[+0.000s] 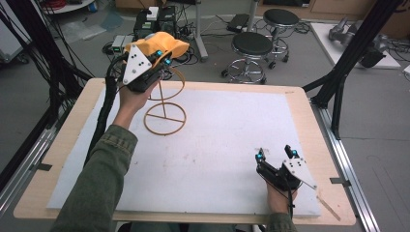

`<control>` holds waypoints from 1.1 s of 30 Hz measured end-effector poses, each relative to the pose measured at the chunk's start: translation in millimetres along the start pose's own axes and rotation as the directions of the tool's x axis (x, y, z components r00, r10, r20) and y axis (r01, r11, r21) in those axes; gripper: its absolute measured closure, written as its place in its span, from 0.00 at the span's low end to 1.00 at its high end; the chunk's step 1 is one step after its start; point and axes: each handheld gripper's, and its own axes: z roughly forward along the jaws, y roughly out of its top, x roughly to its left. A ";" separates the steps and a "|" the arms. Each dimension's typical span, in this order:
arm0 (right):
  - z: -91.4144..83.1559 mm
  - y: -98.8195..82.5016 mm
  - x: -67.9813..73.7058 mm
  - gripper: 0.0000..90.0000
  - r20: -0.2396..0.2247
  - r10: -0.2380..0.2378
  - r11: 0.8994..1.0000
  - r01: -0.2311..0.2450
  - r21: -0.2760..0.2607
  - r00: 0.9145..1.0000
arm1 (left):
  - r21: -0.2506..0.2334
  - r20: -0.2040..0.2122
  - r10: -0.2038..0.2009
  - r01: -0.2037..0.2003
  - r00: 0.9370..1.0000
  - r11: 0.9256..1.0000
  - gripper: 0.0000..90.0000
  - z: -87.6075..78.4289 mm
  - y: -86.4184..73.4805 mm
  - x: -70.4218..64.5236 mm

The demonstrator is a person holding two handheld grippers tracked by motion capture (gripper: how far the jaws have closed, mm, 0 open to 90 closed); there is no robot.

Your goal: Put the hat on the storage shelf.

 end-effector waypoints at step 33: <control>1.1 -1.1 -1.5 0.12 -0.002 -0.004 1.000 0.004 0.004 1.000 | 0.162 0.211 0.216 -0.252 0.953 0.954 0.92 9.6 -36.8 -35.8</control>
